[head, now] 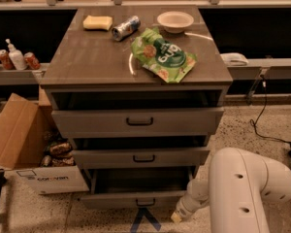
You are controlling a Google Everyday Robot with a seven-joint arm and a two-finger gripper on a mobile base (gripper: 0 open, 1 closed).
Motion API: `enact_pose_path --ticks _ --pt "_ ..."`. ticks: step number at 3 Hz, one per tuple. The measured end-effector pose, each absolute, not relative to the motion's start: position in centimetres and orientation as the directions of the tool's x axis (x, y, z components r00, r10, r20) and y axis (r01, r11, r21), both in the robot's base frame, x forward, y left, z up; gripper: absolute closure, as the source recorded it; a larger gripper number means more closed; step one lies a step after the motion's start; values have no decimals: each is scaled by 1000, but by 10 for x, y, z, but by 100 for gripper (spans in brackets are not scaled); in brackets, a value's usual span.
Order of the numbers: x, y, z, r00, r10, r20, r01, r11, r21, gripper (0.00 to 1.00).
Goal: Close bottom drawer
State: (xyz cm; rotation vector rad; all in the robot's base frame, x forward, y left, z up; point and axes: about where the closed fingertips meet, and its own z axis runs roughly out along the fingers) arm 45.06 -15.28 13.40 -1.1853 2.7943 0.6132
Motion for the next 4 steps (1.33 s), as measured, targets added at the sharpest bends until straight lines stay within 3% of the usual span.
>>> enact_pose_path --ticks 2,4 --pt "518 -147 147 -586 -690 -424 -806 548 223 100" --pt "524 -139 149 -546 -703 -456 -833 515 203 100"
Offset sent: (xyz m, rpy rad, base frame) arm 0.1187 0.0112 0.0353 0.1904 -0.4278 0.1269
